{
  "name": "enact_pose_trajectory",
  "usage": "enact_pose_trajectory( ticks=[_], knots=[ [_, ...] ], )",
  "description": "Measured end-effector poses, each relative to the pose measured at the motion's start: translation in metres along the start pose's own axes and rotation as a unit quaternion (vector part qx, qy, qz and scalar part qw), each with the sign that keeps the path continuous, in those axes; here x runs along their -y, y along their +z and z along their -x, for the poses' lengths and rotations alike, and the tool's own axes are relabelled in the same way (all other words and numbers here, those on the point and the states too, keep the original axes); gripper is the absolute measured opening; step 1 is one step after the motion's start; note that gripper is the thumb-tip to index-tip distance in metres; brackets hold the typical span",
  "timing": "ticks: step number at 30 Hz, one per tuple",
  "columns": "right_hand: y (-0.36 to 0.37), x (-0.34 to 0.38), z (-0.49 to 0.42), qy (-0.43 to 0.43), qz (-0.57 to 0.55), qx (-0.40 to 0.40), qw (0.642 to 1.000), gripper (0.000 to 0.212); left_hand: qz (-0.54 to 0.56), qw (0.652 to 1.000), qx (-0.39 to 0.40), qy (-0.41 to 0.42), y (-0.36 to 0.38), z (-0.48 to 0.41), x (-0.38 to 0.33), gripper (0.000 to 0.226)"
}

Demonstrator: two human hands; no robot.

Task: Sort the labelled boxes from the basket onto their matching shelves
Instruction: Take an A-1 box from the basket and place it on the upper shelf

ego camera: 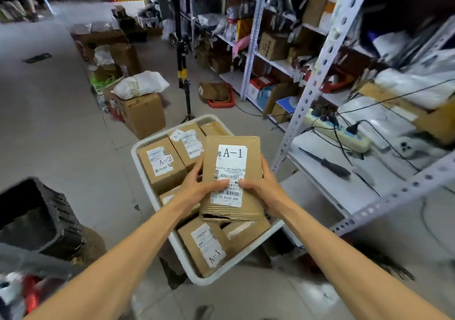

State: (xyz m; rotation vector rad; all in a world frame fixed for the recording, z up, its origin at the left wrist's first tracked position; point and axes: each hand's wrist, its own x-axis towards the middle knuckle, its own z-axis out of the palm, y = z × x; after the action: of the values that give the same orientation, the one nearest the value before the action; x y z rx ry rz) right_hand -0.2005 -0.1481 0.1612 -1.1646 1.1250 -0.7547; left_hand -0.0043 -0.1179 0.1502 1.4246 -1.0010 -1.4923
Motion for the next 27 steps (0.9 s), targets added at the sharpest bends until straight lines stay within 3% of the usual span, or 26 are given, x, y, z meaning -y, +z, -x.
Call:
enact_pose_trajectory(
  ticks=[3,8,13,22,27],
  knots=[
    [-0.018,-0.006,0.027,0.009,0.000,-0.063,0.998,0.068,-0.008,0.999,0.041,-0.013,0.024,0.007,0.003,0.111],
    [-0.045,-0.024,0.085,-0.009,0.011,-0.092,0.996,0.093,-0.034,0.994,0.101,0.000,0.064,0.026,0.005,0.124],
    [-0.076,-0.040,0.157,-0.016,-0.004,-0.143,0.990,0.095,-0.058,0.986,0.154,0.011,0.119,0.065,0.009,0.098],
    [-0.151,-0.079,0.306,-0.016,-0.002,-0.248,0.969,0.110,-0.105,0.959,0.263,0.028,0.247,0.144,0.030,0.101],
    [-0.218,-0.083,0.400,-0.020,0.021,-0.383,0.923,0.129,-0.113,0.927,0.351,0.060,0.360,0.175,0.028,0.094]
  ],
)
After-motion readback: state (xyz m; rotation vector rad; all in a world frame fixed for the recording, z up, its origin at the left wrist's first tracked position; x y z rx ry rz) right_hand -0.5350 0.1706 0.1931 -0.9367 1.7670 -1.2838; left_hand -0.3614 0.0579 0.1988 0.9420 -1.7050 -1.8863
